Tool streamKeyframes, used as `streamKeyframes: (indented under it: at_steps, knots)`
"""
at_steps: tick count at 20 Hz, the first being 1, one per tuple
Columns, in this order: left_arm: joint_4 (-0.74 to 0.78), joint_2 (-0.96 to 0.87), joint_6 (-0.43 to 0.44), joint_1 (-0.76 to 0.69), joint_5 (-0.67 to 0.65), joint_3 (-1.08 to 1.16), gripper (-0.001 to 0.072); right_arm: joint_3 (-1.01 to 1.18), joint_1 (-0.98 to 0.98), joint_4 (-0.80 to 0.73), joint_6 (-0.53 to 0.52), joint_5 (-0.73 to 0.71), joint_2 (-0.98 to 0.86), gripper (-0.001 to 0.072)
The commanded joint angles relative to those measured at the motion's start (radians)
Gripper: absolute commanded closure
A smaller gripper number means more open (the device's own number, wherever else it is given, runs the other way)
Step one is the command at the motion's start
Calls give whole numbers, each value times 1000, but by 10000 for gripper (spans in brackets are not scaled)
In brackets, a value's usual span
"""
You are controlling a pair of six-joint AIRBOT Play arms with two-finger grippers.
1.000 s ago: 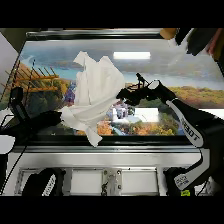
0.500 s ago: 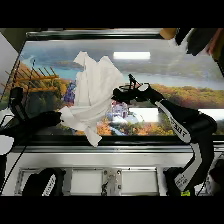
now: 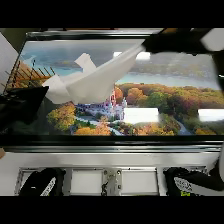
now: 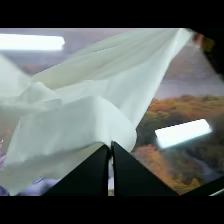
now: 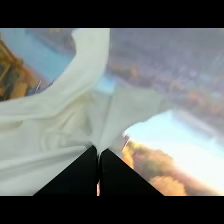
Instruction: Fold the clothes and pants, and hang the long-sleeved shirts on hangers.
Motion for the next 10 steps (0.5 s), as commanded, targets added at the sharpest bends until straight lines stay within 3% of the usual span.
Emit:
streamKeyframes:
  at_steps: [1,4,6,10]
  knots:
    - [56,-19,-53,-227,41,168,696,86,-13,-119,5,-42,222,700]
    - [215,-87,-133,-391,21,272,697,86,-13,-146,5,-85,288,700]
    - [362,-136,-230,-468,-46,296,696,85,-13,-149,10,-81,272,700]
    - [582,-219,-378,-501,-225,159,696,84,-13,-150,24,-31,116,700]
